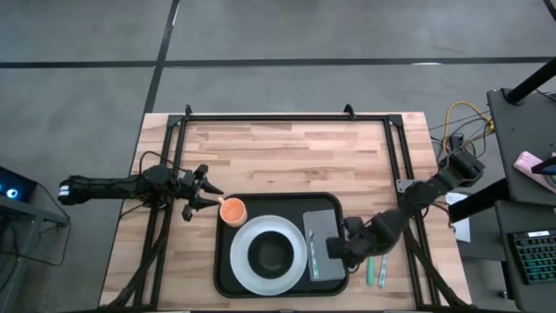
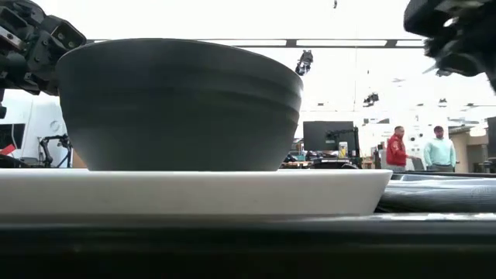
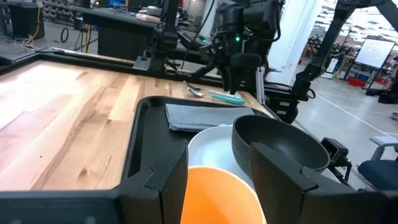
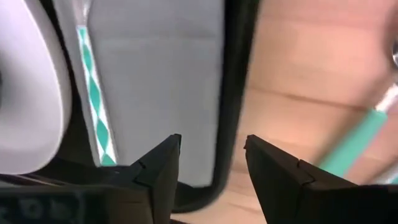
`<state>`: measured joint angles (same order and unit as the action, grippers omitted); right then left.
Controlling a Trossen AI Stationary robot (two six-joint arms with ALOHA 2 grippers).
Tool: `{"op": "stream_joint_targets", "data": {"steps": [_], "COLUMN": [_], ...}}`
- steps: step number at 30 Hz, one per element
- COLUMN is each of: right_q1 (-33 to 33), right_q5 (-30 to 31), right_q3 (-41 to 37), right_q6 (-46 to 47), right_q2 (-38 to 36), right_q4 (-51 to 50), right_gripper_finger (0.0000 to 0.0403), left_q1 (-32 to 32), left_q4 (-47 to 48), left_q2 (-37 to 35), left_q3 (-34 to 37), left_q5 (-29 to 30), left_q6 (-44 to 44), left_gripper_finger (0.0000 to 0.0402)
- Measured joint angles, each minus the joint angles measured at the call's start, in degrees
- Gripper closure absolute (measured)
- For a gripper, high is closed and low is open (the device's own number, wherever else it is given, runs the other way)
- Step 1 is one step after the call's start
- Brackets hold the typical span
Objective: Set up tray
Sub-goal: Put the green spoon to the right of the green knife on the gray napkin on the black tray
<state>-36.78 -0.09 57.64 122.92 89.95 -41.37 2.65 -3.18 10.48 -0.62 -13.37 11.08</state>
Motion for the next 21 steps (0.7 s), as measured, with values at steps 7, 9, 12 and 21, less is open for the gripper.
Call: {"op": "stream_joint_targets", "data": {"steps": [7, 9, 12, 21], "right_q1": [-5.07, -6.27, -7.63, -8.10], "right_q5": [0.08, 0.08, 0.08, 1.69], "right_q3": [-0.64, -0.86, -0.91, -1.64], "right_q6": [8.48, 10.07, 10.68, 11.53], "right_q2": [0.02, 0.04, 0.02, -2.38], "right_q4": [-0.90, -1.23, -2.51, -6.56], "right_gripper_finger": [0.0210, 0.0204, 0.0198, 0.0183], "left_q1": [0.00, 0.00, -0.02, 0.00], "left_q4": [0.00, 0.00, 0.00, 0.00], "left_q2": [0.00, 0.00, 0.00, 0.02], "left_q3": [0.00, 0.02, 0.02, 0.00], "left_q5": [0.02, 0.00, 0.00, 0.01], "left_q6": [-0.01, 0.01, 0.00, 0.01], "left_gripper_finger": [0.0251, 0.0251, 0.0251, 0.0251]}}
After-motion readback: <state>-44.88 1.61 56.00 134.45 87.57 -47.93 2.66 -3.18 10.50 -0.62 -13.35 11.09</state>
